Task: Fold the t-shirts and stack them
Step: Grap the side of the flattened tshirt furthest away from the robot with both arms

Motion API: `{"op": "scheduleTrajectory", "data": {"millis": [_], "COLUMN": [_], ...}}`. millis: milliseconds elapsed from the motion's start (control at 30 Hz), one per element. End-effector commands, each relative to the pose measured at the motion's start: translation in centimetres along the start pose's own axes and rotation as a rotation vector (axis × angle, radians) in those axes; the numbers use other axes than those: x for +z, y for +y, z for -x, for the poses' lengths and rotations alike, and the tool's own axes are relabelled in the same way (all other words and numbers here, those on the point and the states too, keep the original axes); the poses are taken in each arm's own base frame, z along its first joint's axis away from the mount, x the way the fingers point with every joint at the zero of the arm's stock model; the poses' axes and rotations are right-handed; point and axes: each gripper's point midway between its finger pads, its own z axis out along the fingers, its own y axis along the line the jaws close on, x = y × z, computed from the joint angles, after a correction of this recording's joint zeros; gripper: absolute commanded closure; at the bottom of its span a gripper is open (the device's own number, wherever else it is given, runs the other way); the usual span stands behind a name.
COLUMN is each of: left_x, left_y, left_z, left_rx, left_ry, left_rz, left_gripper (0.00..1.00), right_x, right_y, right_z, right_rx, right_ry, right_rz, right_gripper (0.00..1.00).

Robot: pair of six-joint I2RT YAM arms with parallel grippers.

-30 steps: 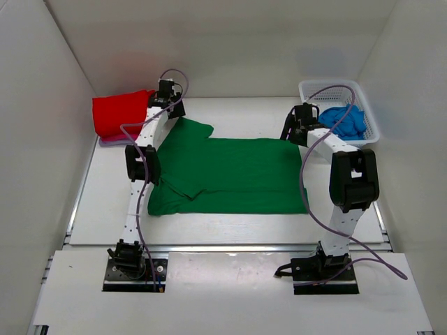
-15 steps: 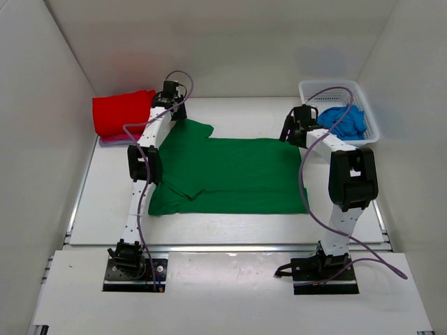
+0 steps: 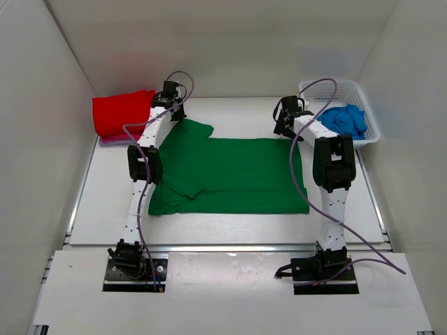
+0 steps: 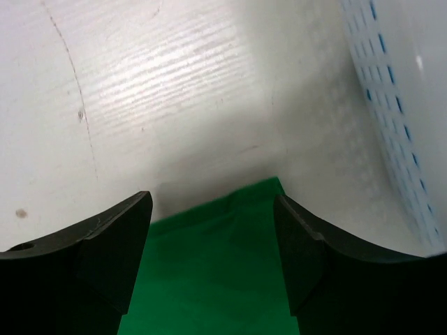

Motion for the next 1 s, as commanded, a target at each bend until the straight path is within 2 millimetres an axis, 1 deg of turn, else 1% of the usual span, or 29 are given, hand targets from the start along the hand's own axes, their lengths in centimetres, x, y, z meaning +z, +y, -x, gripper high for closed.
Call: {"op": "scheduleTrajectory", "data": {"millis": [0,33,67,100,133,167,200,233,267,333,367,400,467,500,533,567,600,633,667,700,767,800,833,867,900,933,967], "left_x": [-3.9,-3.7,-3.9,-3.9,-4.1,-4.0,-3.9,-3.8,-4.0,-4.3,-4.2,-4.1,-4.9,-5.0,-5.1,-5.5,-5.3,-5.7,-5.7,-5.9,-6.2,-6.1,-6.2,-6.4,-6.5,-6.3,-6.4], "left_y": [-0.5,-0.4,0.0,-0.3,-0.2,0.1,0.0,0.0,0.1,0.4,0.3,0.6,0.9,1.3,1.6,1.7,2.4,2.3,2.4,2.8,2.9,2.6,2.5,2.5,2.6,2.7,2.6], "left_z": [2.8,2.5,2.7,2.6,2.9,2.7,2.4,2.2,2.3,2.8,2.5,2.5,3.2,3.2,3.0,3.0,3.0,3.5,3.4,3.4,3.7,3.5,3.6,3.6,3.6,3.3,3.4], "left_rx": [-0.001,-0.002,-0.007,0.0,-0.01,-0.008,-0.007,-0.002,-0.005,-0.011,-0.011,-0.016,-0.018,-0.019,-0.019,-0.017,-0.021,-0.024,-0.028,-0.025,-0.035,-0.03,-0.027,-0.018,-0.014,-0.019,-0.02], "left_ry": [-0.029,-0.019,-0.018,-0.015,-0.018,-0.015,-0.006,0.001,-0.001,-0.013,-0.003,0.0,-0.012,-0.01,0.003,0.008,0.011,-0.001,0.008,0.01,0.005,0.011,0.006,0.009,0.008,0.017,0.017], "left_rz": [-0.036,-0.036,-0.037,-0.044,-0.05,-0.037,-0.035,-0.038,-0.029,-0.034,-0.035,-0.029,-0.029,-0.026,-0.022,-0.021,-0.011,-0.014,-0.033,-0.025,-0.029,-0.036,-0.035,-0.034,-0.023,-0.021,-0.026], "left_gripper": [1.0,1.0,1.0,1.0,1.0,1.0,1.0,1.0,1.0,1.0,1.0,1.0,1.0,1.0,1.0,1.0,1.0,1.0,1.0,1.0,1.0,1.0,1.0,1.0,1.0,1.0,1.0], "right_x": [0.1,0.1,0.5,0.1,0.2,0.2,0.5,0.3,0.3,0.7,0.5,0.8,1.0,1.2,1.1,1.3,1.3,1.2,1.4,1.2,1.3,1.4,1.3,1.4,1.7,1.4,1.7], "right_y": [-0.6,-0.9,-1.0,-0.8,-0.6,-1.0,-1.3,-1.4,-1.6,-1.7,-1.7,-1.9,-2.2,-2.1,-2.0,-2.1,-2.0,-2.0,-2.2,-2.0,-2.1,-2.1,-1.9,-2.1,-2.1,-2.1,-2.1], "right_z": [0.5,0.6,-0.4,0.0,-0.7,-0.3,-1.0,-0.7,-0.5,-1.3,-0.7,-0.7,-0.4,-0.5,-0.3,-0.7,-0.4,-0.3,-0.3,-0.1,-0.6,-0.2,-0.2,-0.2,-1.0,-0.4,-0.7], "right_rx": [0.024,0.029,0.021,0.036,0.027,0.045,0.044,0.057,0.06,0.055,0.062,0.064,0.067,0.066,0.06,0.051,0.057,0.065,0.065,0.069,0.061,0.065,0.068,0.066,0.051,0.059,0.059], "right_ry": [0.014,0.011,0.033,0.022,0.029,0.024,0.044,0.035,0.034,0.057,0.053,0.06,0.068,0.078,0.074,0.082,0.076,0.078,0.081,0.073,0.086,0.077,0.072,0.082,0.1,0.087,0.095], "right_rz": [-0.088,-0.102,-0.104,-0.096,-0.087,-0.086,-0.091,-0.094,-0.095,-0.098,-0.095,-0.099,-0.111,-0.113,-0.115,-0.12,-0.118,-0.111,-0.109,-0.102,-0.103,-0.101,-0.1,-0.106,-0.114,-0.11,-0.112], "right_gripper": [0.33,0.32,0.33,0.33,0.33,0.33,0.32,0.34,0.33,0.33,0.33,0.34,0.39,0.42,0.42,0.42,0.41,0.4,0.4,0.39,0.4,0.4,0.4,0.4,0.4,0.4,0.4]}}
